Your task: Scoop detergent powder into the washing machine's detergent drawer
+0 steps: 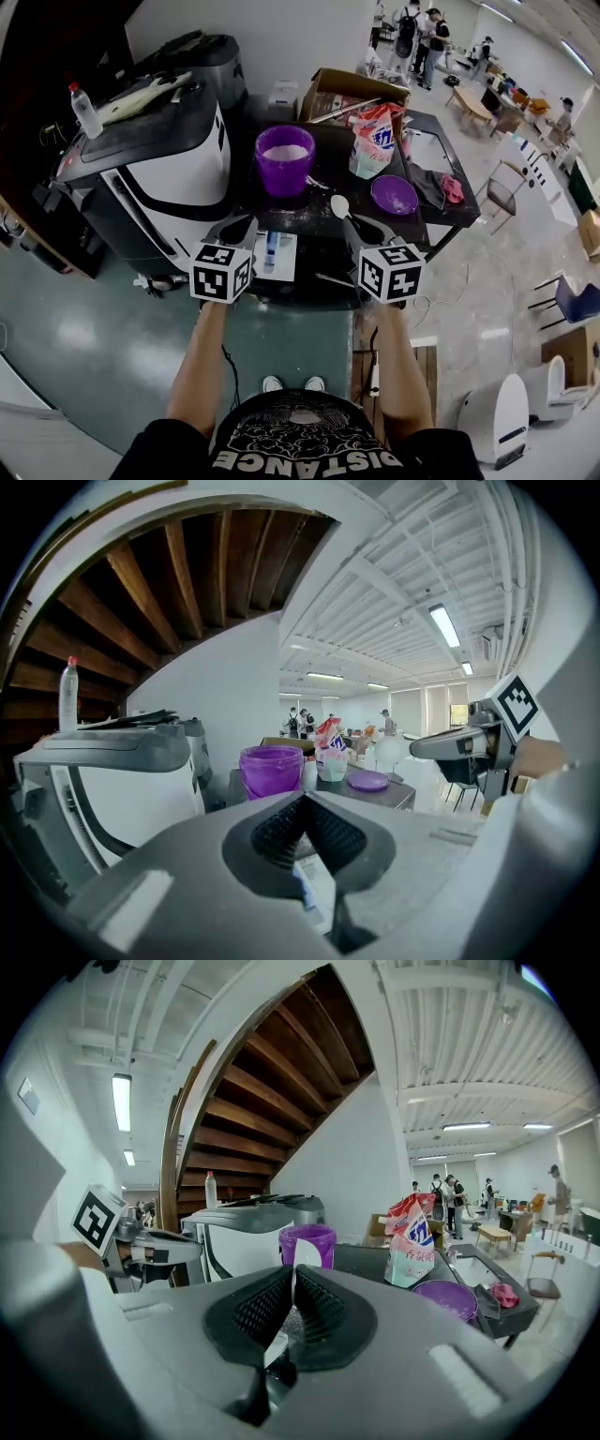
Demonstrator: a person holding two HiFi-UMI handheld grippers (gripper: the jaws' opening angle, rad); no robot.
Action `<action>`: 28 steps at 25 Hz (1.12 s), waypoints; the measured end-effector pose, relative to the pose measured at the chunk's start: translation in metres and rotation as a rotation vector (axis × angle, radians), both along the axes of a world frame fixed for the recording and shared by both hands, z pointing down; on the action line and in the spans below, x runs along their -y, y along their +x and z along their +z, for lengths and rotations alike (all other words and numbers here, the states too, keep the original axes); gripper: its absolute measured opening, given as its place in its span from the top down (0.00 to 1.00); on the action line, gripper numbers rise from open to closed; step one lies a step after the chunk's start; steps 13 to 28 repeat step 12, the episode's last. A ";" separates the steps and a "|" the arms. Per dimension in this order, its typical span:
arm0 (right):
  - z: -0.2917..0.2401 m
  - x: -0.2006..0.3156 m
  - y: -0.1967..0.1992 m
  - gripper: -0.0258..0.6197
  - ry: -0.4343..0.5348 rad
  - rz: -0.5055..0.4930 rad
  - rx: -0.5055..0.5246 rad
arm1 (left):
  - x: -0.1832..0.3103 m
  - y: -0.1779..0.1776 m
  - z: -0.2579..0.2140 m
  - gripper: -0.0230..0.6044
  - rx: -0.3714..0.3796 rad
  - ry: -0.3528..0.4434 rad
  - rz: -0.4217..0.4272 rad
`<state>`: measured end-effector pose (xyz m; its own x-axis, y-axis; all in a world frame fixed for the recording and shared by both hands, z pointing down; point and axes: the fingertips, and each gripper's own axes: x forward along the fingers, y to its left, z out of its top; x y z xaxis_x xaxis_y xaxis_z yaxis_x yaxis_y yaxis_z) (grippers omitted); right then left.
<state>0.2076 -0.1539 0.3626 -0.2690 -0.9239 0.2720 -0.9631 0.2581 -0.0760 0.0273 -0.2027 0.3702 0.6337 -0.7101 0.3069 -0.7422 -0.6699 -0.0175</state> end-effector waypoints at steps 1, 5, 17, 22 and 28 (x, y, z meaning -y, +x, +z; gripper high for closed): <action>0.000 -0.001 0.002 0.91 -0.001 0.001 0.001 | 0.000 0.001 0.000 0.95 0.001 -0.001 -0.002; 0.001 -0.002 0.009 0.91 -0.002 0.004 0.001 | 0.000 0.007 0.000 0.95 0.004 -0.001 -0.003; 0.005 -0.001 0.013 0.91 -0.004 -0.010 0.003 | 0.000 0.013 0.004 0.95 0.005 -0.009 -0.015; 0.005 -0.001 0.013 0.91 -0.004 -0.010 0.003 | 0.000 0.013 0.004 0.95 0.005 -0.009 -0.015; 0.005 -0.001 0.013 0.91 -0.004 -0.010 0.003 | 0.000 0.013 0.004 0.95 0.005 -0.009 -0.015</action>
